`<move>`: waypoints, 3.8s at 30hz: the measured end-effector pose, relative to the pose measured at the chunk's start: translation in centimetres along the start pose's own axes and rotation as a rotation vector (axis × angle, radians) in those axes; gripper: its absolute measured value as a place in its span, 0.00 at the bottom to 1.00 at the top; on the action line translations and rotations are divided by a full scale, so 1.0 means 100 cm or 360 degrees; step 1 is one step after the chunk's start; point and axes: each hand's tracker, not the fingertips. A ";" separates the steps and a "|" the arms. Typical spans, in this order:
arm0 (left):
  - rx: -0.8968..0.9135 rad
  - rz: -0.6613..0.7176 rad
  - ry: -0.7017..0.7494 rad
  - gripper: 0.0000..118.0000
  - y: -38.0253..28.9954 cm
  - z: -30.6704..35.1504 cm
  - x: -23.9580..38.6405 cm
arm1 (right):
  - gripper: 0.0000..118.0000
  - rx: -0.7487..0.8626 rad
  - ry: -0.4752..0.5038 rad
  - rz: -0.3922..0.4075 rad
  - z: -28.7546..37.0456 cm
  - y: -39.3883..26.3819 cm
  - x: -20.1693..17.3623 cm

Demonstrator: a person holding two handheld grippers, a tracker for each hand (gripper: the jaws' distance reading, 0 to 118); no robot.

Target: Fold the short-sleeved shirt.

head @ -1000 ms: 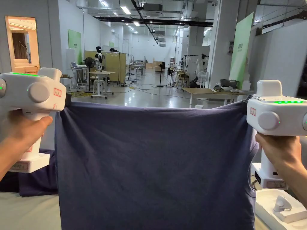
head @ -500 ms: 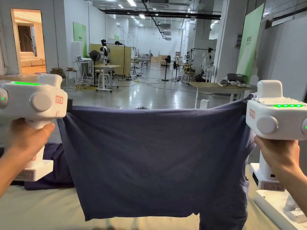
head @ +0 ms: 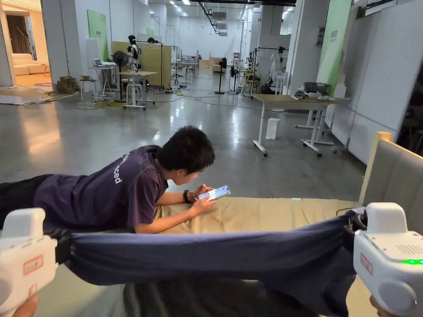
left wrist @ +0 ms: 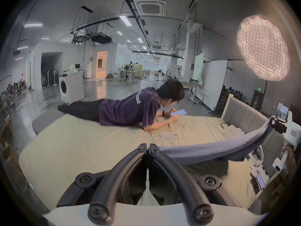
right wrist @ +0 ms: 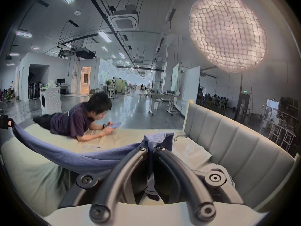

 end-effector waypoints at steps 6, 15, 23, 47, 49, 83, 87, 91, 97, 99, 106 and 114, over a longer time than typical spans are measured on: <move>-0.0093 0.0095 0.0001 0.02 -0.070 0.080 -0.002 | 0.04 -0.0154 -0.0005 -0.0004 0.067 -0.067 0.005; -0.0512 0.0076 0.0019 0.02 -0.152 0.094 -0.027 | 0.04 -0.0547 -0.0002 0.0085 0.126 -0.159 0.007; -0.0874 -0.0036 0.0055 0.02 -0.202 0.078 -0.027 | 0.04 -0.0900 0.0022 0.0127 0.128 -0.223 0.005; -0.0231 -0.0112 -0.0066 0.65 -0.141 0.063 0.035 | 0.90 -0.0156 -0.0033 -0.0033 0.138 -0.145 -0.029; -0.0106 -0.0120 -0.0112 0.63 -0.120 0.073 0.067 | 0.79 -0.0049 -0.0050 -0.0031 0.136 -0.137 -0.041; -0.0989 0.0075 0.0118 0.69 -0.195 0.085 -0.057 | 0.00 -0.0032 0.0084 0.0021 0.116 -0.143 -0.091; -0.1067 0.0179 0.0105 0.69 -0.216 0.069 -0.078 | 0.00 -0.0063 0.0111 0.0034 0.115 -0.147 -0.096; -0.1113 0.0166 0.0213 0.69 -0.236 0.047 -0.085 | 0.00 -0.0087 0.0115 0.0038 0.114 -0.150 -0.096; -0.1270 0.0151 0.0266 0.69 -0.261 0.019 -0.077 | 0.00 -0.0123 0.0117 0.0043 0.113 -0.155 -0.093; -0.1385 0.0097 0.0274 0.69 -0.272 0.007 -0.077 | 0.00 -0.0143 0.0113 0.0044 0.111 -0.157 -0.092; -0.1371 -0.0093 0.0292 0.28 -0.266 0.006 -0.045 | 0.00 -0.0189 0.0103 0.0023 0.113 -0.166 -0.085; -0.1323 -0.0013 0.0173 0.03 -0.248 0.020 -0.046 | 0.00 -0.0246 0.0079 -0.0001 0.121 -0.164 -0.056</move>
